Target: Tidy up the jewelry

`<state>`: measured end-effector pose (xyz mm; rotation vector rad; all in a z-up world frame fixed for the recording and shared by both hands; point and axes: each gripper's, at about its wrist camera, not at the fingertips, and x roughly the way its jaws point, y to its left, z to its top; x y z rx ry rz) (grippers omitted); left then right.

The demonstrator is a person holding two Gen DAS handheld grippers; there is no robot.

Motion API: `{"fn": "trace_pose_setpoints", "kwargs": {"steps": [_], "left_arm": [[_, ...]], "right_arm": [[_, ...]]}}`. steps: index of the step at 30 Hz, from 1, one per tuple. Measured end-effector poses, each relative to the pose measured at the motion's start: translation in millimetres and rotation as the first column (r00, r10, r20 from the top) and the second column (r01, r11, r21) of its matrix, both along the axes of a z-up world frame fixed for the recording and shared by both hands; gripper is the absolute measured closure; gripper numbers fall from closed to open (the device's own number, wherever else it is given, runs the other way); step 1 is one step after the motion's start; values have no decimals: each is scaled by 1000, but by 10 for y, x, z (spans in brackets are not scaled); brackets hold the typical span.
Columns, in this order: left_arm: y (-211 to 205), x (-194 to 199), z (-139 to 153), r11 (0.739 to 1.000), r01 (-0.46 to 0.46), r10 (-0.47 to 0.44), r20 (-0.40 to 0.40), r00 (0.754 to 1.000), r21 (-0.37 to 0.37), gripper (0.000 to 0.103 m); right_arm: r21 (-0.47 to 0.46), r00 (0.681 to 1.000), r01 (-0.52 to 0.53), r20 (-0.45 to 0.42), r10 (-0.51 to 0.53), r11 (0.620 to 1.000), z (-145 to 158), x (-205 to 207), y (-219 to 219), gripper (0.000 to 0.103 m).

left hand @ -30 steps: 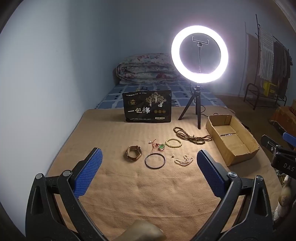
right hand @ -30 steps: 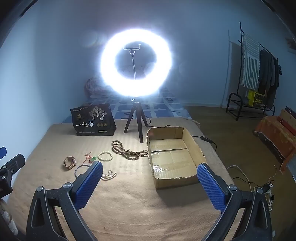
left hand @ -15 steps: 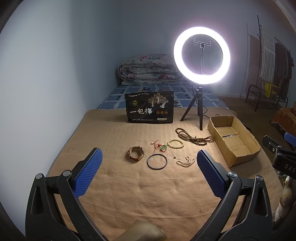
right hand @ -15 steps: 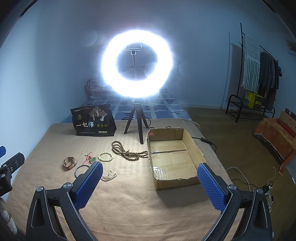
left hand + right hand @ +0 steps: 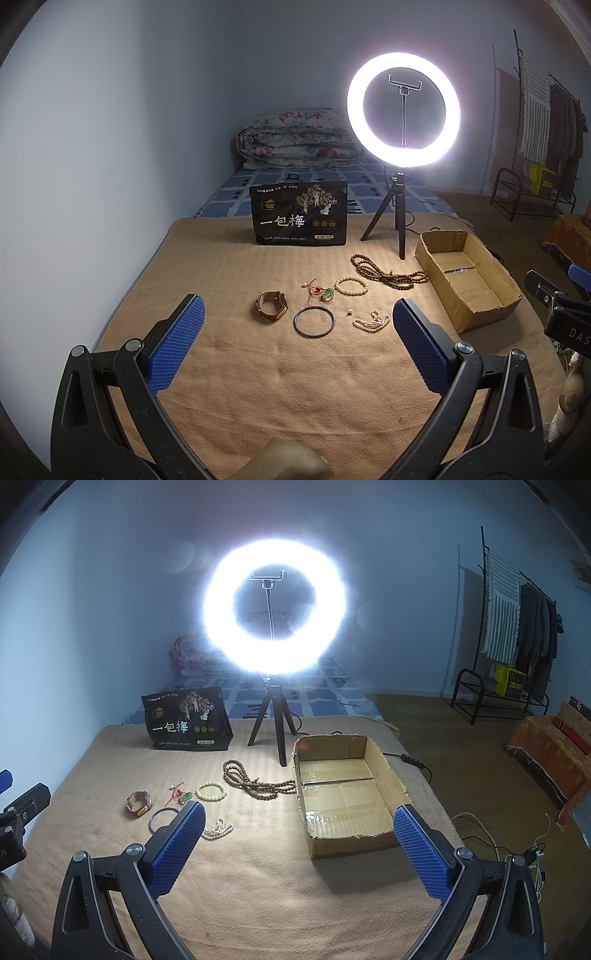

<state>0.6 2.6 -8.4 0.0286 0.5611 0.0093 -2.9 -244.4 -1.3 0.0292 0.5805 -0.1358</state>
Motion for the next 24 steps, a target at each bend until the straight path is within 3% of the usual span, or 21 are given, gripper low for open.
{"fn": "trace_pose_setpoints", "kwargs": {"steps": [24], "left_arm": [[36, 7, 21, 1000, -8, 8, 0, 1000, -2, 0]], "right_arm": [[-4, 1000, -3, -7, 3, 1000, -63, 13, 6, 0]]}}
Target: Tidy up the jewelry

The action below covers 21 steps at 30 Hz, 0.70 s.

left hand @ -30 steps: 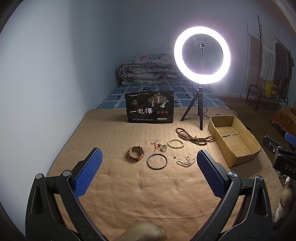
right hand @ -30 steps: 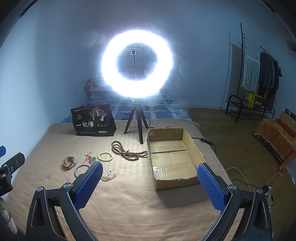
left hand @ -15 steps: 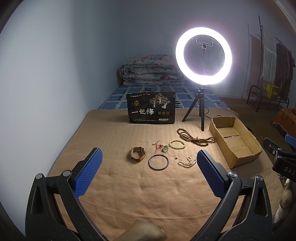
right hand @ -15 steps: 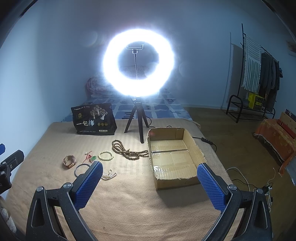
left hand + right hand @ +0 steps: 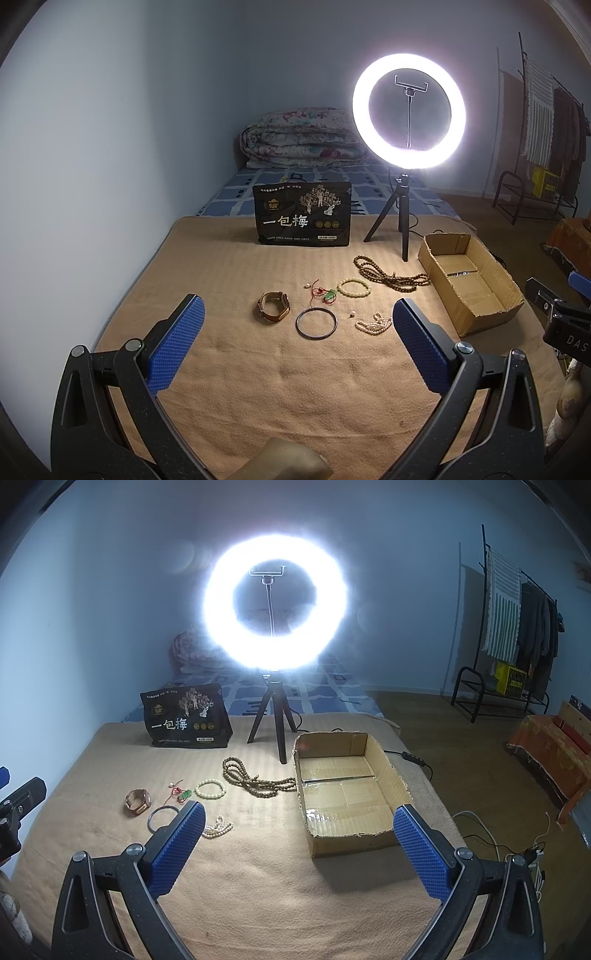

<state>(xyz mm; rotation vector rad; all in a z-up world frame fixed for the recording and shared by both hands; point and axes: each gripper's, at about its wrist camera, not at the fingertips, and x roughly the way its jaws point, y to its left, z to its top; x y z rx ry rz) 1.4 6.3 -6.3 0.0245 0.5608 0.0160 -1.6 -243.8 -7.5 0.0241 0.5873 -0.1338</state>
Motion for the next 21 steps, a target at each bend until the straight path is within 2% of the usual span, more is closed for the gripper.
{"fn": "trace_pose_setpoints", "kwargs": {"steps": [21], "left_arm": [[-4, -9, -50, 1000, -5, 4, -12, 1000, -6, 0]], "right_arm": [[15, 1000, -8, -26, 9, 1000, -74, 119, 15, 0]]}}
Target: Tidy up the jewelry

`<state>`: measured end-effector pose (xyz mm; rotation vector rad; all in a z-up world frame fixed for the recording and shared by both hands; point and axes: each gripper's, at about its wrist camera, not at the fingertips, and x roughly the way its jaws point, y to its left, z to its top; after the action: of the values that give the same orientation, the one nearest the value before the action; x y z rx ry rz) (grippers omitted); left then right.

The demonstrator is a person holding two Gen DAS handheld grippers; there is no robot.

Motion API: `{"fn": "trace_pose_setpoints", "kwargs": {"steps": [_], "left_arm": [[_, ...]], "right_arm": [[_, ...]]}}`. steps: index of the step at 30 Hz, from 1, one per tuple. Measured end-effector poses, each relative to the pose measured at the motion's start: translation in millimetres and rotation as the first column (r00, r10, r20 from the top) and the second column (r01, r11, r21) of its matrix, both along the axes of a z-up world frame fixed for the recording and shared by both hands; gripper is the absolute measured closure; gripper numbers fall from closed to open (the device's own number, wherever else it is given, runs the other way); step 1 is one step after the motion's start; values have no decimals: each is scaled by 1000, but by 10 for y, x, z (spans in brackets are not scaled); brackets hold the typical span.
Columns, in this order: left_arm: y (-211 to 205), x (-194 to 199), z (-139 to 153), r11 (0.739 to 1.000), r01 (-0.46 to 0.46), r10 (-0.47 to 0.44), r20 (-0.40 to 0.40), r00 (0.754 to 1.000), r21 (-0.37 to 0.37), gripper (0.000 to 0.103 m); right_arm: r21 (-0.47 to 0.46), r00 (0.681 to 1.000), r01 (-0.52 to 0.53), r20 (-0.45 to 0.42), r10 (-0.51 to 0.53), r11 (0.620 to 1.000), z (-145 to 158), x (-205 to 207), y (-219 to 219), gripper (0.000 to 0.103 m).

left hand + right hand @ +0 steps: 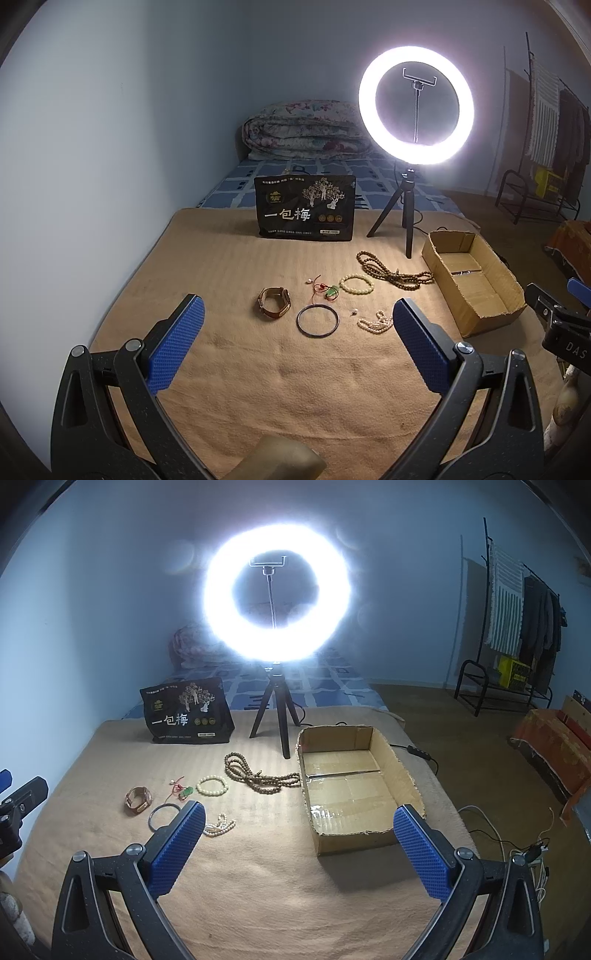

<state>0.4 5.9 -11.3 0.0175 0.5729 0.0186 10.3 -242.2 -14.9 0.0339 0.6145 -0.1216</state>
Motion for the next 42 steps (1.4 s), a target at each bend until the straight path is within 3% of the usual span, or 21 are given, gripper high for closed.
{"fn": "trace_pose_setpoints", "kwargs": {"steps": [20, 28, 37, 42], "left_arm": [[178, 293, -100, 1000, -23, 22, -73, 997, -19, 0], [374, 475, -237, 999, -37, 34, -137, 990, -23, 0], [682, 625, -431, 995, -37, 18, -190, 982, -95, 0], [774, 745, -526, 992, -10, -21, -243, 970, -125, 8]], "right_arm": [[2, 1000, 0, -26, 0, 1000, -102, 207, 39, 1], [-9, 998, -17, -55, 16, 1000, -187, 312, 17, 2], [-29, 994, -86, -70, 84, 996, -326, 457, 97, 2], [-11, 983, -148, -112, 146, 989, -423, 576, 179, 2]]}}
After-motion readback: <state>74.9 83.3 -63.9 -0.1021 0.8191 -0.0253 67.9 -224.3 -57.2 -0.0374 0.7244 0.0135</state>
